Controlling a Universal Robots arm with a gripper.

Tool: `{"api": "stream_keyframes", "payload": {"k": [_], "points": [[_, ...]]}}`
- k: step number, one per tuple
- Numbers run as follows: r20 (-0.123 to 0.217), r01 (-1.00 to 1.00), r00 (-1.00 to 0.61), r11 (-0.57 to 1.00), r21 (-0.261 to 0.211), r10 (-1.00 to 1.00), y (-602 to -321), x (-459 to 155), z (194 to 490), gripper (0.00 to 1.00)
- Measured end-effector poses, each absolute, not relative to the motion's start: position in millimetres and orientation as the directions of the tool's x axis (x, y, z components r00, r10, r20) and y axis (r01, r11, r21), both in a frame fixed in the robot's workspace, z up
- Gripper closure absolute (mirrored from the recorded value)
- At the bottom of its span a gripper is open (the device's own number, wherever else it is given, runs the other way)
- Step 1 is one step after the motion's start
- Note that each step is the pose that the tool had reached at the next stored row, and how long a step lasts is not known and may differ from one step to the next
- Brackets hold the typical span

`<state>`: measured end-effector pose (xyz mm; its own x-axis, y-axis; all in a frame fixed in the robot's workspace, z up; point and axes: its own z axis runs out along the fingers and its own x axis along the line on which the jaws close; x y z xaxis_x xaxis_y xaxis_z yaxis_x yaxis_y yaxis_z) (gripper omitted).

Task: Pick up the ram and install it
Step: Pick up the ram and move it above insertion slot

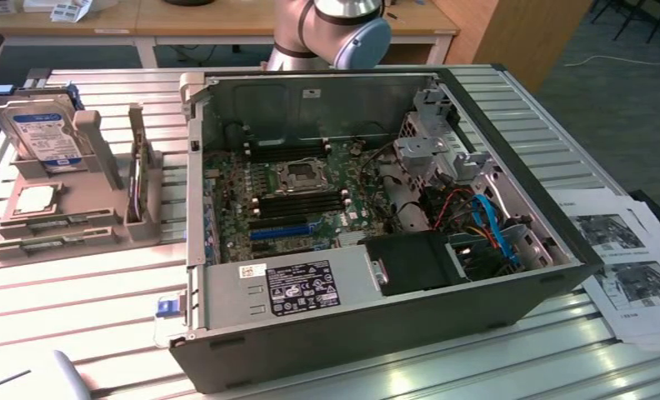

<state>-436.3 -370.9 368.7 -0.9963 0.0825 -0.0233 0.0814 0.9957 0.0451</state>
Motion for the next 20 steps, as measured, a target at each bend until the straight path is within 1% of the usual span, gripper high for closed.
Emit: {"api": "stream_keyframes", "payload": {"k": [7,20], "points": [[-0.023,0.081,-0.996,0.996,0.045,0.082,-370.9,-436.3,363.6,0.90],[-0.023,0.081,-0.996,0.996,0.045,0.082,-370.9,-436.3,363.1,0.90]]}}
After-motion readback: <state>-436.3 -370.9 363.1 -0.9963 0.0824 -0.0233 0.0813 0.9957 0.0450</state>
